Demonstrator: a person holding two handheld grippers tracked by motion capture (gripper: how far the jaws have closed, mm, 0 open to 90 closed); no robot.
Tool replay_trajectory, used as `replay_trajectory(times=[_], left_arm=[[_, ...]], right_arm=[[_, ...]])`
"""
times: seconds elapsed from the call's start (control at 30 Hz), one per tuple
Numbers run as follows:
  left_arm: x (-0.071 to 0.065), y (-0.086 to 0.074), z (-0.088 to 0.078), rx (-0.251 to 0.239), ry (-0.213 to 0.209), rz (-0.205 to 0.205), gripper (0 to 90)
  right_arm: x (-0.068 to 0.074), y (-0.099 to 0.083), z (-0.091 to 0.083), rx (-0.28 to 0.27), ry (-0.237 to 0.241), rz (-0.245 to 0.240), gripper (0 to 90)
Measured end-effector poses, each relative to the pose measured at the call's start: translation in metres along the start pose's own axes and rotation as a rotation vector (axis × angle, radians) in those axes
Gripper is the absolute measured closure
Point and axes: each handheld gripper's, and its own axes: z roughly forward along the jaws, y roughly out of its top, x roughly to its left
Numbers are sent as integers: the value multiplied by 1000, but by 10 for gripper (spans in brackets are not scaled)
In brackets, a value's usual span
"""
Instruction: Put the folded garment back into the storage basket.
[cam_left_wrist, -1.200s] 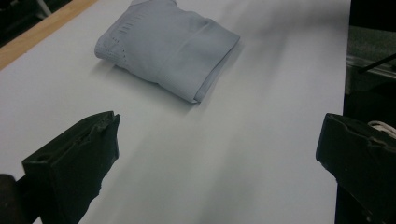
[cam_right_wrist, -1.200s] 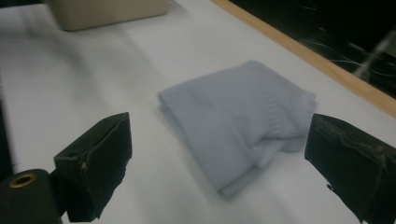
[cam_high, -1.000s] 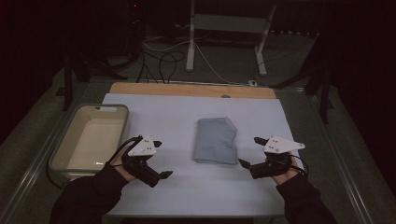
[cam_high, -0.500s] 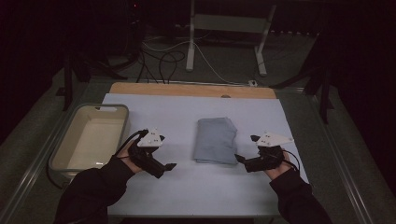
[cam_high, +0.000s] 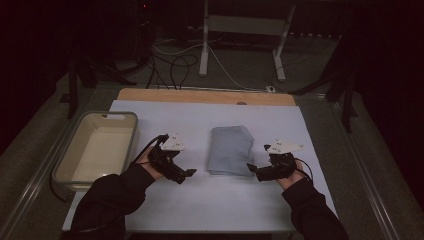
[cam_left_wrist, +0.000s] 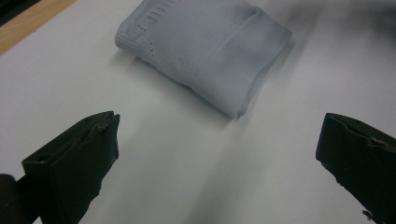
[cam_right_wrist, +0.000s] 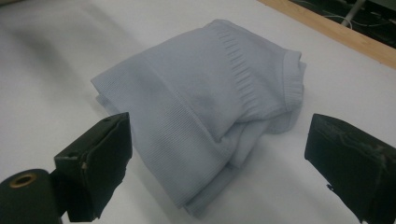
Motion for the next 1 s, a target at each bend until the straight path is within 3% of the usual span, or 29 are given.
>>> replay_trajectory(times=[0.23, 0.6, 0.8, 0.87, 0.9, 1.0], left_arm=[[4, 5, 11, 17, -9, -16, 0], [14, 10, 39, 48, -38, -94, 0], [20, 13, 54, 69, -41, -164, 0], [23, 14, 57, 79, -44, -200, 0], [26, 15, 61, 85, -51, -240, 0], [29, 16, 64, 96, -61, -273, 0]], right_arm=[[-2, -1, 5, 7, -4, 6, 77], [-6, -5, 13, 24, -21, 27, 77], [-7, -9, 16, 34, -30, 33, 77], [-8, -9, 17, 35, -29, 36, 78], [-8, -10, 17, 35, -29, 44, 77], [-9, -11, 18, 37, -30, 45, 77]])
